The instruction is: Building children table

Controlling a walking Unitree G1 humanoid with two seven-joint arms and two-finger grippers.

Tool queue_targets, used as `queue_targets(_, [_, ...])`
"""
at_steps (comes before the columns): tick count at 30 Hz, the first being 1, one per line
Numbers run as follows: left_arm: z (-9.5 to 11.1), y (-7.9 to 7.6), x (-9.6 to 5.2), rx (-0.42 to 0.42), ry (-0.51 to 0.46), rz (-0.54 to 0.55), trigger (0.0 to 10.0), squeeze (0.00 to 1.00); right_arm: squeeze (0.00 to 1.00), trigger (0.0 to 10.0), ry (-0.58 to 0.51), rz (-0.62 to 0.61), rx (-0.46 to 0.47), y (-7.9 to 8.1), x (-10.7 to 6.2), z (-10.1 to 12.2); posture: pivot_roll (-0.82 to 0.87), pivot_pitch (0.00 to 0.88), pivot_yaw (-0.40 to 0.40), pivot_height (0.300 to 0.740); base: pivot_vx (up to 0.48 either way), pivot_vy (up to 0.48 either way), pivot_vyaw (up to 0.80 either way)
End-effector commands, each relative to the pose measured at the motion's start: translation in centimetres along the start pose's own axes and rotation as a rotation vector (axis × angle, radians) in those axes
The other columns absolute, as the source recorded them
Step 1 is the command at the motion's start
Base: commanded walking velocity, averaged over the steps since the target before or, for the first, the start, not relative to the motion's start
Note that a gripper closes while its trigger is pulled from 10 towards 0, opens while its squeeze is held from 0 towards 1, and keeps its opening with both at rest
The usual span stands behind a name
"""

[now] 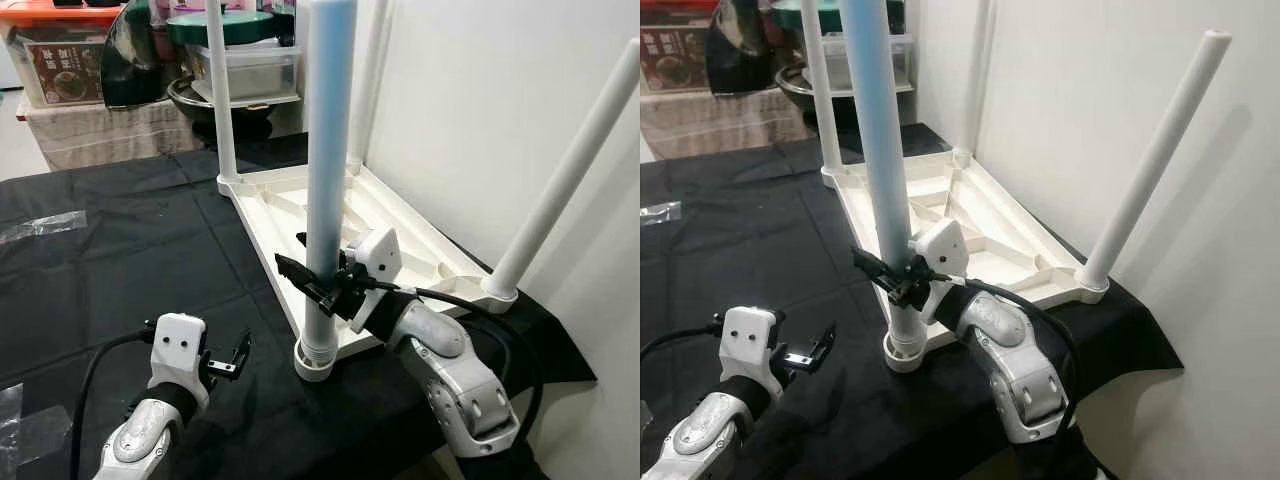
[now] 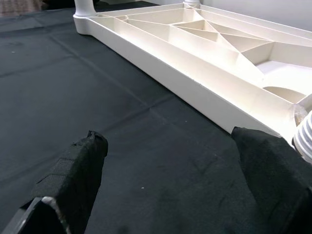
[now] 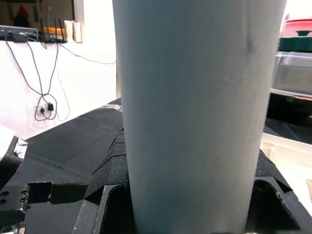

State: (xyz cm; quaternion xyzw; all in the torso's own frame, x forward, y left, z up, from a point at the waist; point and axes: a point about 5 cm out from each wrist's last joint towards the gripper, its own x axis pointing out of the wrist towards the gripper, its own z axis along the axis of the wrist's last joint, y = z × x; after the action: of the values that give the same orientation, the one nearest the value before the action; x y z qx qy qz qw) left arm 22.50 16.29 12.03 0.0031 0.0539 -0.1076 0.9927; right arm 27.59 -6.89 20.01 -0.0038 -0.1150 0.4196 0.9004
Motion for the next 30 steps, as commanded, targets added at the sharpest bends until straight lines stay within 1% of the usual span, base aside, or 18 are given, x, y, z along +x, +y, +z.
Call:
queue_targets(1, [-0.3,0.0,-0.1,-0.01,0.006,0.003,10.0,0.0,0.0,10.0,0.051,-0.009,0.029,-0.1,-0.6,-1.2,0.1,0.0,-0.08,0.74,0.0,0.0,0.0])
queue_targets(8, [-0.3,0.0,-0.1,-0.015,0.006,0.006,10.0,0.0,0.0,10.0,0.064,-0.006,0.044,0.0,-0.9,-1.5,0.1,0.0,-0.079,0.74,0.0,0.0,0.0])
queue_targets(12, [-0.3,0.0,-0.1,-0.029,0.007,0.007,10.0,0.0,0.0,10.0,0.089,0.013,0.091,0.4,-1.3,-2.2,0.1,0.0,-0.084,0.74,0.0,0.0,0.0])
queue_targets(13, [-0.3,0.0,-0.2,-0.032,0.007,0.009,10.0,0.0,0.0,10.0,0.099,0.019,0.115,0.4,-1.5,-2.4,0.1,0.0,-0.086,0.74,0.0,0.0,0.0])
queue_targets(18, [-0.4,0.0,-0.2,-0.042,0.011,0.013,10.0,0.0,0.0,10.0,0.123,0.011,0.202,-0.3,-1.8,-3.1,0.1,0.0,-0.086,0.74,0.0,0.0,0.0])
queue_targets(22, [-0.4,0.0,-0.2,-0.042,0.011,0.013,10.0,0.0,0.0,10.0,0.124,0.01,0.205,-0.3,-1.8,-3.1,0.11,0.0,-0.089,0.74,0.0,0.0,0.0])
queue_targets(28, [-0.5,-0.1,-0.1,-0.04,0.017,0.01,10.0,0.0,0.0,10.0,0.146,0.005,0.208,-0.2,-1.9,-3.8,0.11,0.0,-0.088,0.74,0.0,0.0,0.0])
queue_targets(30, [-0.5,-0.1,-0.1,-0.04,0.017,0.01,10.0,0.0,0.0,10.0,0.188,-0.012,0.189,-0.2,-1.8,-4.3,0.11,0.0,-0.088,0.74,0.0,0.0,0.0])
